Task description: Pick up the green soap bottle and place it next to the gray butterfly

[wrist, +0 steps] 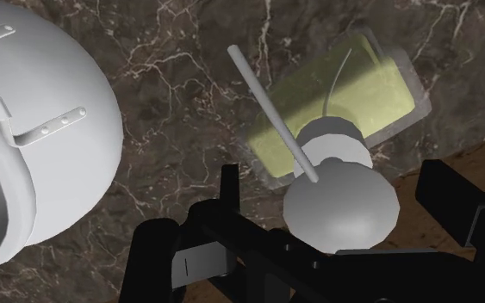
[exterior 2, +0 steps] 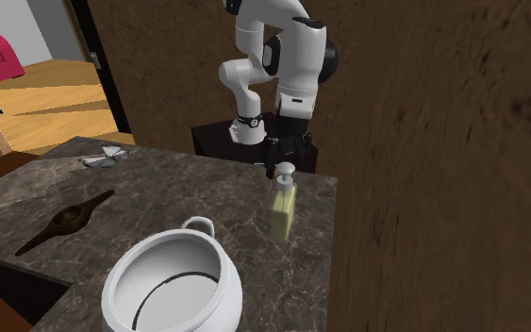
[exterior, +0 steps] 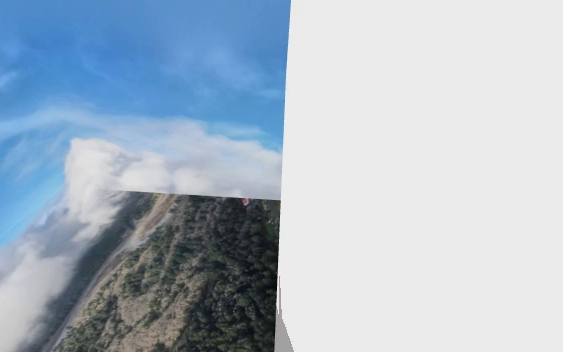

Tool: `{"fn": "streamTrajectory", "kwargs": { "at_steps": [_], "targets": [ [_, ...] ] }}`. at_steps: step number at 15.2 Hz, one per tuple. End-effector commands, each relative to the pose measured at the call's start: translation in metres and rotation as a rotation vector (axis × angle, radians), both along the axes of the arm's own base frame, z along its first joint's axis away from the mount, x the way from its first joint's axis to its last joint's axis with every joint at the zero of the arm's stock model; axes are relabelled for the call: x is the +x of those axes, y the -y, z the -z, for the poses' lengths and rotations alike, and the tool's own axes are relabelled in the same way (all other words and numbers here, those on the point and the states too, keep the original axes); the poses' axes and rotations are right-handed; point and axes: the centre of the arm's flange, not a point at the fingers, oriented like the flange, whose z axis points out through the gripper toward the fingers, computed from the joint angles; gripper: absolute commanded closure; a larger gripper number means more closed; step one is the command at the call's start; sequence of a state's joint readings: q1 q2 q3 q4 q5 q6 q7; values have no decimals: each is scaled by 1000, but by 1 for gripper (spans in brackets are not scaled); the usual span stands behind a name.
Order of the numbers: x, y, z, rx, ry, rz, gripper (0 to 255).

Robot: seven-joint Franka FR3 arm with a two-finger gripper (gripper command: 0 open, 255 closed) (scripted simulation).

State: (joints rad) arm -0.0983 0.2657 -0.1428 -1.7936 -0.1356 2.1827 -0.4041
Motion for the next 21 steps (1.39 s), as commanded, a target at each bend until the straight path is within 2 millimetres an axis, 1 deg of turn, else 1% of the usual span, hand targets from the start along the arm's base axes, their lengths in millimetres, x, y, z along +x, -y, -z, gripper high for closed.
{"fn": "streamTrajectory", "kwargs": {
  "at_steps": [1, 2, 11, 21],
  "targets": [
    [0, 0, 0, 0, 0, 0, 0],
    [0, 0, 0, 0, 0, 0, 255],
    [0, 0, 0, 0, 0, 0, 255],
    [0, 0, -53, 0, 0, 0, 255]
  ]
}}
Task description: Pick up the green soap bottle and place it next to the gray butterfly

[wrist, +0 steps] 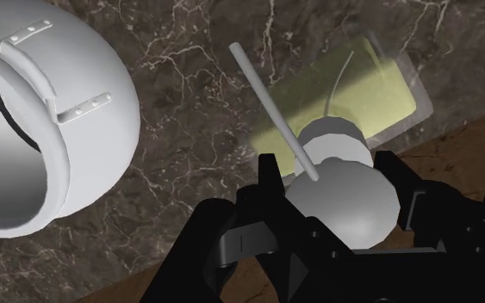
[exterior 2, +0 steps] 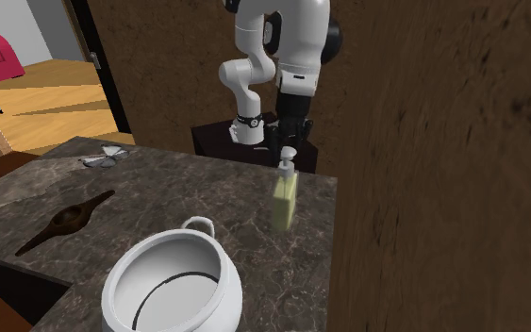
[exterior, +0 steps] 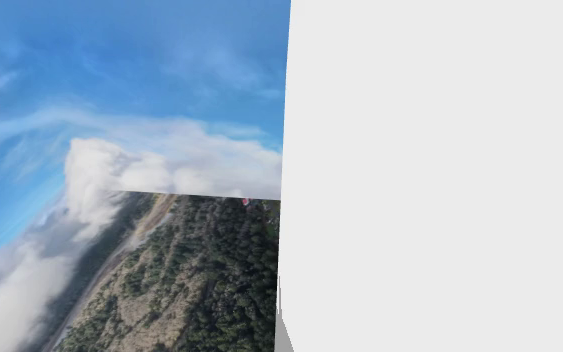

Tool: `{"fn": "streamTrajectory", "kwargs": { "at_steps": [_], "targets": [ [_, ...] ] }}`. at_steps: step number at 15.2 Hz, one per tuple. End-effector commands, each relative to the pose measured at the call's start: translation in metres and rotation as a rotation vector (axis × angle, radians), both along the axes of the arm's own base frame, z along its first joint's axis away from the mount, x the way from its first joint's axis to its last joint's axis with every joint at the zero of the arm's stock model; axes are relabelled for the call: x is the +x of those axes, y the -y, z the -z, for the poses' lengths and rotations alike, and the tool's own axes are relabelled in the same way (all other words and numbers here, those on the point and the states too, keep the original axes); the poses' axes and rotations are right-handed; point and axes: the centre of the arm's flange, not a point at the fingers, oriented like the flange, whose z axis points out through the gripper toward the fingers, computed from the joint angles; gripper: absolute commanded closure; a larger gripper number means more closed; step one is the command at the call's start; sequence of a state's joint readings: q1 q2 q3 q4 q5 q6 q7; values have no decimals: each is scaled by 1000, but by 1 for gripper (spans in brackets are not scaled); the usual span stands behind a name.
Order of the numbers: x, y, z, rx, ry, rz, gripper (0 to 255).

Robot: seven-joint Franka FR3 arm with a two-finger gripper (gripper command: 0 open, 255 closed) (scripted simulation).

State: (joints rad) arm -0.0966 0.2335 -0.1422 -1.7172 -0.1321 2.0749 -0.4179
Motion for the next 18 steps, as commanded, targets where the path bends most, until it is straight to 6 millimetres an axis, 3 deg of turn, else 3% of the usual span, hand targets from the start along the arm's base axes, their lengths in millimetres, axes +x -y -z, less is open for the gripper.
{"fn": "streamTrajectory", "kwargs": {
  "at_steps": [1, 11, 18],
  "targets": [
    [0, 0, -11, 0, 0, 0, 255],
    [0, 0, -61, 0, 0, 0, 255],
    [-63, 68, -61, 0, 0, 0, 255]
  ]
}}
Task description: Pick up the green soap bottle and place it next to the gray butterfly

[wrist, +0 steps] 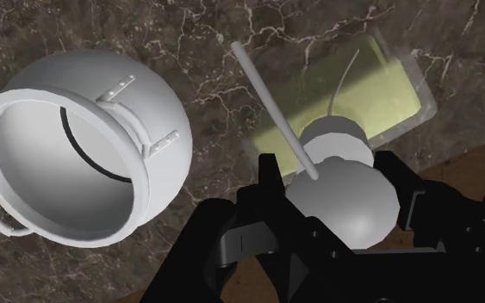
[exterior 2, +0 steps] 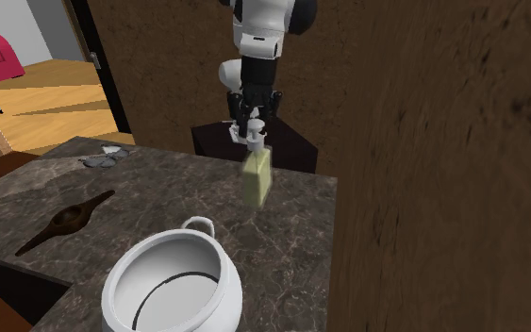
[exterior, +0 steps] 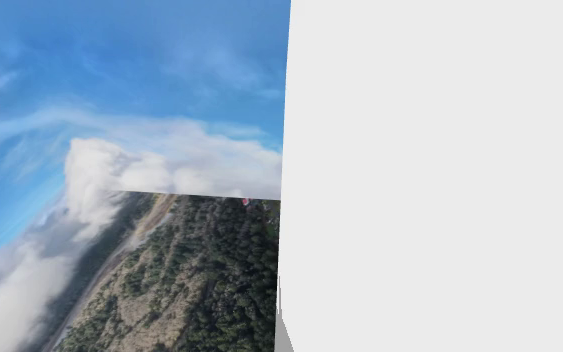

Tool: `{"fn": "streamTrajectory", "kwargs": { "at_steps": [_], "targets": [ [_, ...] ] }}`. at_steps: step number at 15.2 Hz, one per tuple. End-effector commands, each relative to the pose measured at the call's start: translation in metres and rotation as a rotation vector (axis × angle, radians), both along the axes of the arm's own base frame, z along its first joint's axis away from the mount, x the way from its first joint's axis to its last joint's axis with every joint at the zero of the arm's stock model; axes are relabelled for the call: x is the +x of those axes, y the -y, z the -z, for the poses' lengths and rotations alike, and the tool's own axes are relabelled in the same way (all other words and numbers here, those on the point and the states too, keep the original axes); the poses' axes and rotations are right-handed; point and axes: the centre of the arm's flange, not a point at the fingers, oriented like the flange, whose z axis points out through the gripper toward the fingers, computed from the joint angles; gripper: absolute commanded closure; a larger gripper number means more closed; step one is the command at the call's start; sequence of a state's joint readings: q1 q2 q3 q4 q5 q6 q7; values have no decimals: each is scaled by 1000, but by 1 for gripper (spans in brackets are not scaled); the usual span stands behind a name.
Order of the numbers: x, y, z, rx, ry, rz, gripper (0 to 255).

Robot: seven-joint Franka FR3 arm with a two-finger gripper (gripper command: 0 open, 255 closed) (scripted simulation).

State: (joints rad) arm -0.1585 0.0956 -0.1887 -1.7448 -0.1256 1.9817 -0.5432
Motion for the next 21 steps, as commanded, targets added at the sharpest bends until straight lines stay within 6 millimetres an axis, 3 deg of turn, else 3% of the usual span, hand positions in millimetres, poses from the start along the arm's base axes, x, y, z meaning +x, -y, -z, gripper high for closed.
{"fn": "streamTrajectory", "kwargs": {
  "at_steps": [1, 21],
  "targets": [
    [-18, 19, 2, 0, 0, -1, 255],
    [-199, 211, 1, 0, 0, -1, 255]
  ]
}}
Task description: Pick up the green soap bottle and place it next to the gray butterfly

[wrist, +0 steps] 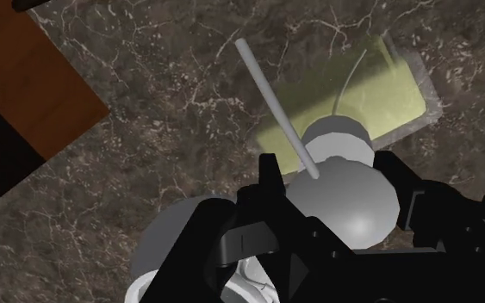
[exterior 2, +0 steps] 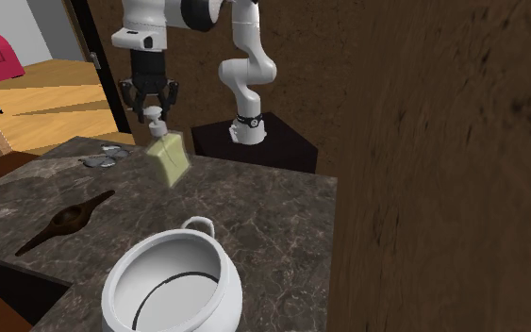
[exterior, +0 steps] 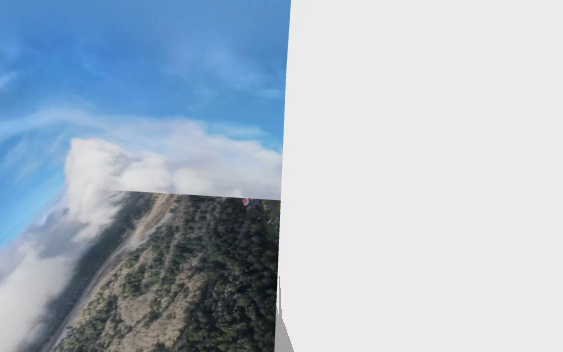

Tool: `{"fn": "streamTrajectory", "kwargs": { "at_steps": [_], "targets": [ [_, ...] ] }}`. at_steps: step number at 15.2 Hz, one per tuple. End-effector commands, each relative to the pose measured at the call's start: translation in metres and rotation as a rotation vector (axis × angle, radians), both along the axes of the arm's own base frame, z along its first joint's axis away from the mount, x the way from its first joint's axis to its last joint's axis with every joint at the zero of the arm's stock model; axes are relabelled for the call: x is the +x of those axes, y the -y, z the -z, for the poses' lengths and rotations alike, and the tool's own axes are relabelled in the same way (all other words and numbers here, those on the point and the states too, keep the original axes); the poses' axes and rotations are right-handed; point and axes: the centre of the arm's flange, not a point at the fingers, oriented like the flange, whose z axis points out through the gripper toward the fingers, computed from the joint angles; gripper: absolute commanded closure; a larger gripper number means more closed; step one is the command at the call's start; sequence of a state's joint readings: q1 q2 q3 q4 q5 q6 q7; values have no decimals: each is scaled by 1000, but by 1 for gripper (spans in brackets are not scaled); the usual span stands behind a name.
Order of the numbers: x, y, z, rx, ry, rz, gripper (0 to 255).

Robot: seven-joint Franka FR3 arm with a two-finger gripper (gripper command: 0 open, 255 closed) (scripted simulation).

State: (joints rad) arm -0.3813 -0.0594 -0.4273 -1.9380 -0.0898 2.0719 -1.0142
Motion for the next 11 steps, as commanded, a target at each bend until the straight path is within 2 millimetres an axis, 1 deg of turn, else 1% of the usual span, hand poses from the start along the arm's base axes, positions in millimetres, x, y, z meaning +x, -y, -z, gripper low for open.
{"fn": "streamTrajectory", "kwargs": {
  "at_steps": [1, 11],
  "targets": [
    [-21, 18, 1, 0, 0, -2, 255],
    [-112, 114, 1, 0, 0, -2, 255]
  ]
}}
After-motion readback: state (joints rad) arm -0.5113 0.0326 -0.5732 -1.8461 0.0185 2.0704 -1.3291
